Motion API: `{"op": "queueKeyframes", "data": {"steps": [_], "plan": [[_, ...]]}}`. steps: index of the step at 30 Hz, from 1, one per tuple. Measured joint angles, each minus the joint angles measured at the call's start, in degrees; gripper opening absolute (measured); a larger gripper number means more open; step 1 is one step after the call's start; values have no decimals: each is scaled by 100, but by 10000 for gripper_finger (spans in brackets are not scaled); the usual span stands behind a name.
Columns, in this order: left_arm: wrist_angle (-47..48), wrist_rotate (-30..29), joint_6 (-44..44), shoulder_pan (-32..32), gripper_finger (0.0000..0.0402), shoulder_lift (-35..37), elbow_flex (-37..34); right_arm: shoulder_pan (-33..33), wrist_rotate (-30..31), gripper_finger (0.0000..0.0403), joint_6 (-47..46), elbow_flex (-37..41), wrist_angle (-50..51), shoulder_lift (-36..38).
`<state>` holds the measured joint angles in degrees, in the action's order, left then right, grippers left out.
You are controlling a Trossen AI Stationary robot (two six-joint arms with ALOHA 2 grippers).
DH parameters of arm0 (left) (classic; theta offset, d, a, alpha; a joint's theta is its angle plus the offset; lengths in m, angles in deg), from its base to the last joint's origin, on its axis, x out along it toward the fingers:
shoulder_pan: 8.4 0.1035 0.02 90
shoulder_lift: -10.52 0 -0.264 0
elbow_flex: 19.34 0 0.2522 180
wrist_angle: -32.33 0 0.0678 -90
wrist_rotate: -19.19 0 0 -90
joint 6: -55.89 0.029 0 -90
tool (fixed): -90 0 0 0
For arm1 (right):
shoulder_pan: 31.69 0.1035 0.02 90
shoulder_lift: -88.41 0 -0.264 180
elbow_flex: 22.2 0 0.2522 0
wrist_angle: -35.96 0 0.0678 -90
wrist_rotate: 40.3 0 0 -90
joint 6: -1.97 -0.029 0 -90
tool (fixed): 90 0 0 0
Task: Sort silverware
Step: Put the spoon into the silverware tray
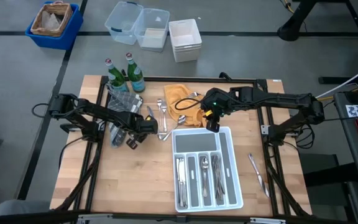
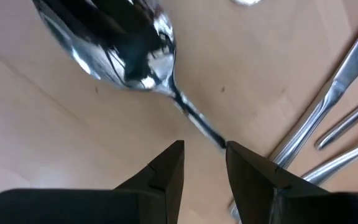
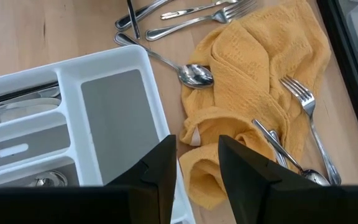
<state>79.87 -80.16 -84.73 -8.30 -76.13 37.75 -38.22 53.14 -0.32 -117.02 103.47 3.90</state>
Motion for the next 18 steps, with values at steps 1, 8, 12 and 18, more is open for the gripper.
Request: {"op": "queueKeyframes", "data": {"steps": [1,8,12,18], "plan": [[29,-33,0,23,109,1,0,0,0,122,1,0,0,0],[177,-145,2,163,109,-33,0,0,0,122,4,0,2,0],[161,113,29,149,109,-148,0,0,0,122,9,0,51,0],[179,149,160,144,109,-425,32,0,0,122,9,0,58,-2]]}}
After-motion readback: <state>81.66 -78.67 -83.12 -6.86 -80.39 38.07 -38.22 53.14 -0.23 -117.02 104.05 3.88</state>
